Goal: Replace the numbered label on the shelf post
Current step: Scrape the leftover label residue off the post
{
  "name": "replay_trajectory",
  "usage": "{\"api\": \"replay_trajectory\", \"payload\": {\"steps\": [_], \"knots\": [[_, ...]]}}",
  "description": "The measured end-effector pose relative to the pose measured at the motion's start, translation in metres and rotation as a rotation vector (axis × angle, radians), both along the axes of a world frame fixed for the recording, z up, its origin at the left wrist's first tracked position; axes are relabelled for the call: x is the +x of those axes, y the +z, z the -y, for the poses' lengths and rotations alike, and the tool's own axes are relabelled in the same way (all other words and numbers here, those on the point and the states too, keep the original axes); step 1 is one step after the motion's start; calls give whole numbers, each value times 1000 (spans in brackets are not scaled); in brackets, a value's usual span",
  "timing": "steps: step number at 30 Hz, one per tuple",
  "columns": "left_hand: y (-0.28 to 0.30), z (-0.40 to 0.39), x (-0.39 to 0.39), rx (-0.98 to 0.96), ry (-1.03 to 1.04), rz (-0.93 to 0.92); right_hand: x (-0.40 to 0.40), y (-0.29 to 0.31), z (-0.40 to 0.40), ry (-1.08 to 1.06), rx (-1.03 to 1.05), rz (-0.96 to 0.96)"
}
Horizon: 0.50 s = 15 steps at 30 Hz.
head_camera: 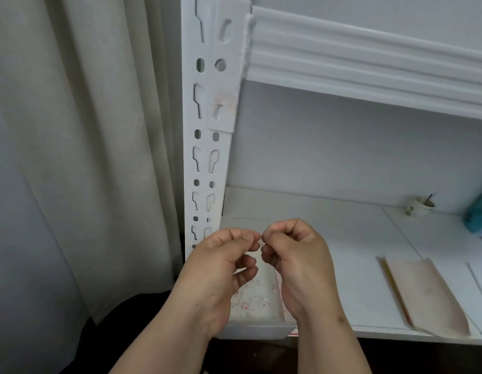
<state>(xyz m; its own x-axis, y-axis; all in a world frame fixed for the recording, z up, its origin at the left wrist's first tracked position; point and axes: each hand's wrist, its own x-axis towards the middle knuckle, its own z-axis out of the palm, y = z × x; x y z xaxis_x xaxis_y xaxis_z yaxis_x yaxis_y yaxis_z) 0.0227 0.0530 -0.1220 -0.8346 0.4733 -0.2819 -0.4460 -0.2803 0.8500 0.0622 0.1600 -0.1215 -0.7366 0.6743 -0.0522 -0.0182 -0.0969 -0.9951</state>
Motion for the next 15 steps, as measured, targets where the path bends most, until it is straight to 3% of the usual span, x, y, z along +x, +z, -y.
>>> {"api": "replay_trajectory", "payload": {"steps": [15], "knots": [[-49,-17,-10,-187,-9,57,-15,-58,-16,79,219,363]]}}
